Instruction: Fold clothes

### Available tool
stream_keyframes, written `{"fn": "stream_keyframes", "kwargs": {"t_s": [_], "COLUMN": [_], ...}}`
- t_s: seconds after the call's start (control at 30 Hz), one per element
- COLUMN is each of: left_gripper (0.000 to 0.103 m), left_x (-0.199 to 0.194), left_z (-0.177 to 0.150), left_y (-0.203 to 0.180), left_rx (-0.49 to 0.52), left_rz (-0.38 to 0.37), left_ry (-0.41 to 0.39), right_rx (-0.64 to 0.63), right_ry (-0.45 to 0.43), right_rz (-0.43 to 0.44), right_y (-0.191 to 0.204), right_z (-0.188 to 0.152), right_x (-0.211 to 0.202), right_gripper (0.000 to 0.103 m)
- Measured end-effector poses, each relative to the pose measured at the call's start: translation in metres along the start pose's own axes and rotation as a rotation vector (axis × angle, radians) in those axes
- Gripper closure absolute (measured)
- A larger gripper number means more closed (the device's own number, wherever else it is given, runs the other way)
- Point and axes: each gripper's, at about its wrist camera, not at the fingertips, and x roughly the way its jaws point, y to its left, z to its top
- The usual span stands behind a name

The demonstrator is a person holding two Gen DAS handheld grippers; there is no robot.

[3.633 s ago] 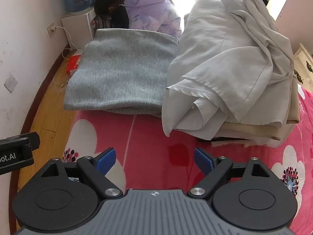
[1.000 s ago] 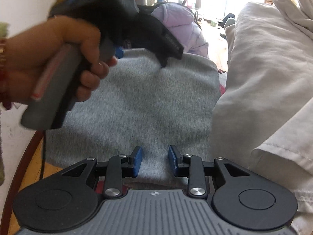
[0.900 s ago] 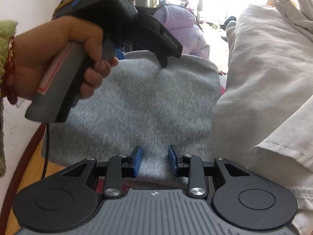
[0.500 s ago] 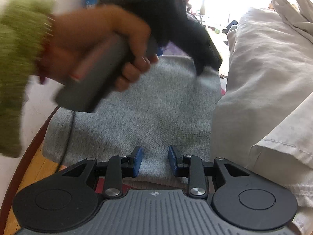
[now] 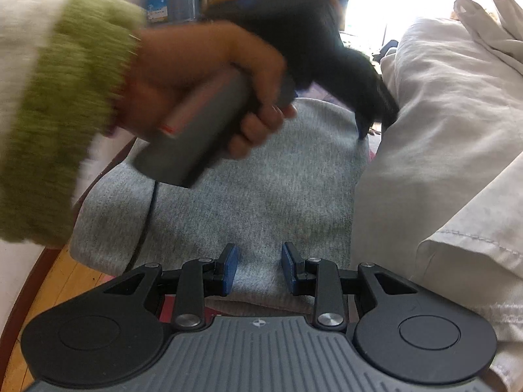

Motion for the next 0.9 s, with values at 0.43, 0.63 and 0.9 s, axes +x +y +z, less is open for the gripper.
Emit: {"fn": "stream_keyframes", "kwargs": {"t_s": [0.43,0.63,0.9], "left_gripper": [0.021,0.067,0.079], "left_x": [-0.087,-0.062,-0.085], "left_z": [-0.018,-0.044,-0.032], "left_y": [0.049,0.066,0.123], "left_rx": [-0.198,-0.246,-0.507], "left_rz": [0.033,0.131,0.145], "left_ry": [-0.039,0.003,-0.051], "right_rx": [-0.008,-0.032,-0.059], "right_ry": [-0.003,-0.006,0.012], "right_rz": [0.003,-0.001,-0.002], "right_y": [0.002,0.003,0.006], "right_z": [-0.001,0.000,0.005], "right_x": [-0.003,-0.004,-0.001], "right_gripper": [0.070,0.070,0.070]}}
